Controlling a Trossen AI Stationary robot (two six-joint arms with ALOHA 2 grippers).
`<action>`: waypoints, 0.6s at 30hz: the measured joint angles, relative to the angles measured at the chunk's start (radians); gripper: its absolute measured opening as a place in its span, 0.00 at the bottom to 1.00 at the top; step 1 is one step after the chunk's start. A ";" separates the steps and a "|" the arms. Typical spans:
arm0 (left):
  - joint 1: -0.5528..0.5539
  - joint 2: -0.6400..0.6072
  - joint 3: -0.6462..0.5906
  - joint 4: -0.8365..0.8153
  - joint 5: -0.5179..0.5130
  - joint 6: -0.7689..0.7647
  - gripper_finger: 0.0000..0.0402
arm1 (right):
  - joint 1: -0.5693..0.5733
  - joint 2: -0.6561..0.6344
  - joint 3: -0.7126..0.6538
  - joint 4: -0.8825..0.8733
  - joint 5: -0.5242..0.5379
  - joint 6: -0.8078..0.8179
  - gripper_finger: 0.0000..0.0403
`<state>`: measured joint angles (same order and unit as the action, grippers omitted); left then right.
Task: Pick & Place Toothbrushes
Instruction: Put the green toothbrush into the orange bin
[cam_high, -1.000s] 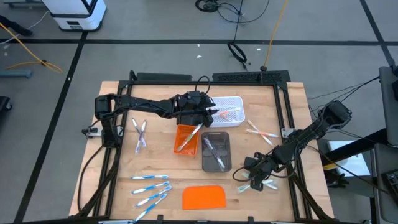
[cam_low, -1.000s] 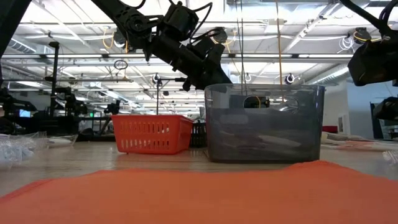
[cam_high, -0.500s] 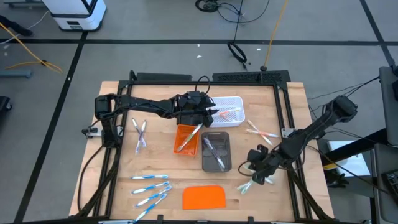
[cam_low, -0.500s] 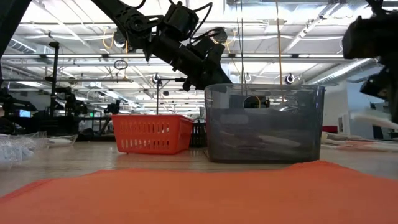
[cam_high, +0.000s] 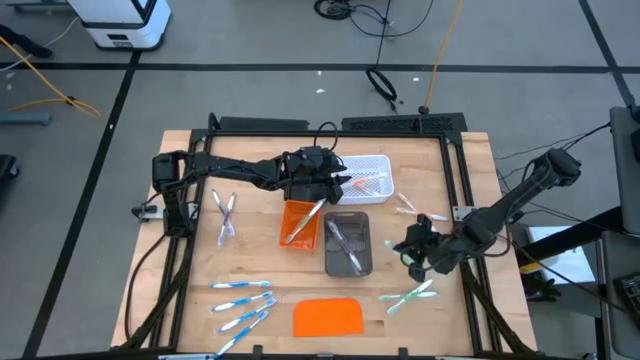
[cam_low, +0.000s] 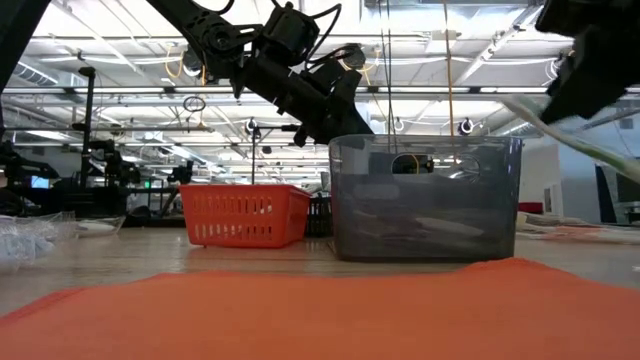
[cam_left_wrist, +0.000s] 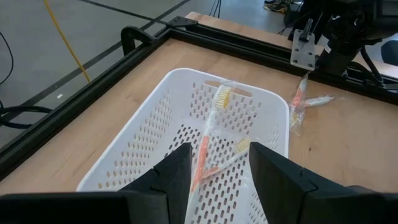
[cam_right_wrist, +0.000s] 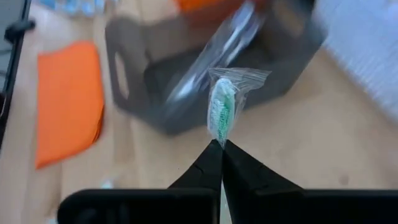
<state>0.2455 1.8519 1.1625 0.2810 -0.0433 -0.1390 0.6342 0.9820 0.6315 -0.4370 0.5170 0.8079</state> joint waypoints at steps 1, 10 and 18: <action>0.000 0.000 0.000 0.000 0.000 0.000 0.41 | 0.000 -0.012 0.000 0.003 0.031 -0.014 0.00; 0.000 0.000 0.000 0.055 0.095 0.008 0.41 | 0.000 -0.105 0.000 0.191 0.263 -0.295 0.00; -0.001 0.000 0.000 0.148 0.263 0.009 0.41 | -0.007 -0.132 0.000 0.455 0.408 -0.633 0.00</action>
<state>0.2447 1.8519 1.1629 0.4288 0.2194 -0.1299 0.6272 0.8497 0.6319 0.0184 0.9251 0.1748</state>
